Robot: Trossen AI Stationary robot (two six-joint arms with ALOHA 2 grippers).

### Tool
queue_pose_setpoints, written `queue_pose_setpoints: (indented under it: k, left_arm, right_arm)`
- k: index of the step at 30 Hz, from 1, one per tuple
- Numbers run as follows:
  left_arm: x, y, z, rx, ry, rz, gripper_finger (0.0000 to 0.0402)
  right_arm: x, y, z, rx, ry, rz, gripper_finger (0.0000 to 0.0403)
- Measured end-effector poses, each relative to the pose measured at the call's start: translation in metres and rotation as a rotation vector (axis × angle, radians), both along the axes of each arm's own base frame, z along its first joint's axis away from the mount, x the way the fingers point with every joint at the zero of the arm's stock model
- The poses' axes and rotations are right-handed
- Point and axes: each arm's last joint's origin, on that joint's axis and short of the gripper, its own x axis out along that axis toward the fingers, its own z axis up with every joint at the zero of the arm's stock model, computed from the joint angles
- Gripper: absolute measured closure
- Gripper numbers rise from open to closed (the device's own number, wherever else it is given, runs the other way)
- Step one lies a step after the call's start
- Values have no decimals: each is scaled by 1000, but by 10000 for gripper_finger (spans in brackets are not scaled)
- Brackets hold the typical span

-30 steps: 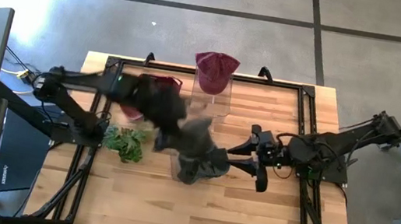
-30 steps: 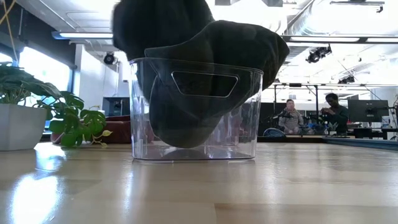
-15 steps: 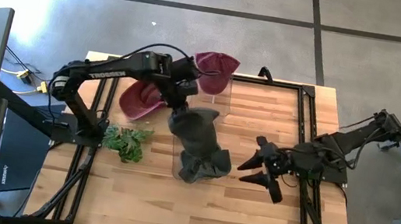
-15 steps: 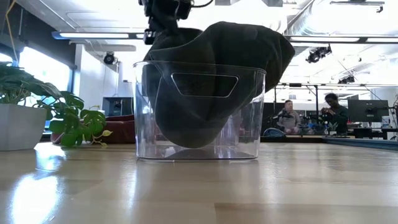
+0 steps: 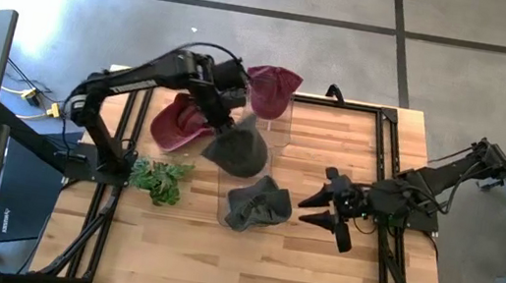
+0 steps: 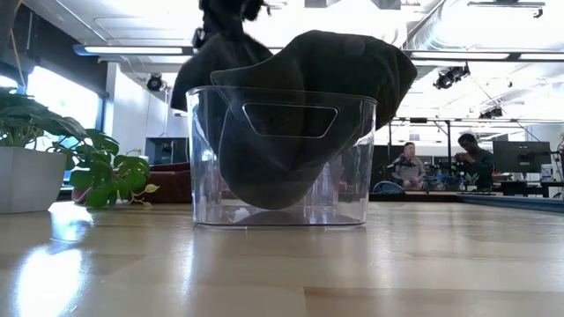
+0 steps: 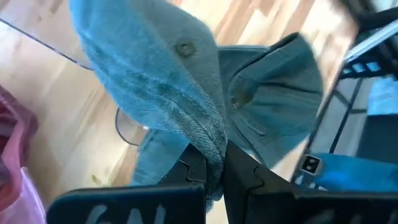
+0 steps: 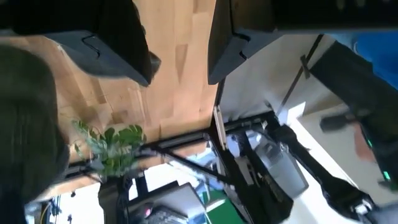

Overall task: Pick & Place hat
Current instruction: Put the black cap into the bottom transparent bin, then adjust the black cap

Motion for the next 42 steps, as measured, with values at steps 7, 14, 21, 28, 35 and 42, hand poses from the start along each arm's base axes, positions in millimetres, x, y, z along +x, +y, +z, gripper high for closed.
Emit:
queue_pose_setpoints:
  k: [7,14,21,28,35,42]
  left_arm:
    - [26,-7,-27,71,60,-137,392]
    - [42,-7,-42,322,131,-173,358]
    - [50,3,-40,332,50,-180,297]
    - [44,10,-11,259,-28,-122,222]
    - [15,-2,49,330,-39,-69,213]
    - [-11,-48,81,407,-55,-58,216]
  right_arm:
    - [8,4,2,-2,-57,-1,249]
    - [24,15,-15,32,22,63,249]
    - [36,23,-22,41,24,99,249]
    - [45,30,-36,-57,58,209,249]
    - [62,36,-69,-221,175,266,232]
    - [79,34,-97,-384,258,122,180]
